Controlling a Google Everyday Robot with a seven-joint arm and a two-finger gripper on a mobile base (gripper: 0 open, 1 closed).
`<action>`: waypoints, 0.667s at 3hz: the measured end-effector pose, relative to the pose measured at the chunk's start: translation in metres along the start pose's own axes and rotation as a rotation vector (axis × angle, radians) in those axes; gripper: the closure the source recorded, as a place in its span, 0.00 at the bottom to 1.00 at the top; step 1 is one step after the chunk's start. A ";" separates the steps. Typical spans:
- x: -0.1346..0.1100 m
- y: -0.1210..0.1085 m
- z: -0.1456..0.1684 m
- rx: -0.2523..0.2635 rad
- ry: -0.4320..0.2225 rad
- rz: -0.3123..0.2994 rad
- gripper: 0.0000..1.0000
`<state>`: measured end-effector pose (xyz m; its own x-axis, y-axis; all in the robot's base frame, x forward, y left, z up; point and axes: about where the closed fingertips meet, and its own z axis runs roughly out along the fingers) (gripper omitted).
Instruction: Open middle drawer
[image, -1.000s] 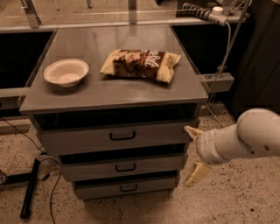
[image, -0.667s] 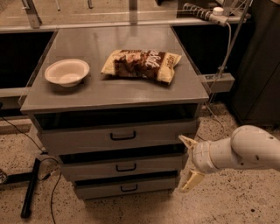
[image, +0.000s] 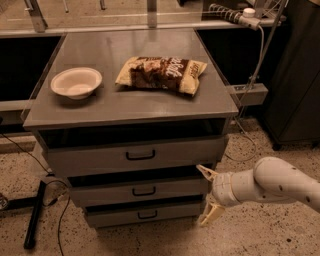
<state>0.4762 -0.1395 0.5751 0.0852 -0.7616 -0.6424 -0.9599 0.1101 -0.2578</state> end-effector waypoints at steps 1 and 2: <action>0.016 0.001 0.032 -0.027 0.021 0.025 0.00; 0.033 -0.005 0.072 -0.033 0.033 0.025 0.00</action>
Offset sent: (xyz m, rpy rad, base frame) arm 0.0512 0.0330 -0.1209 -0.0419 0.0471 -0.0152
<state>0.5027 -0.1187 0.5030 0.0524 -0.7795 -0.6242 -0.9699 0.1091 -0.2177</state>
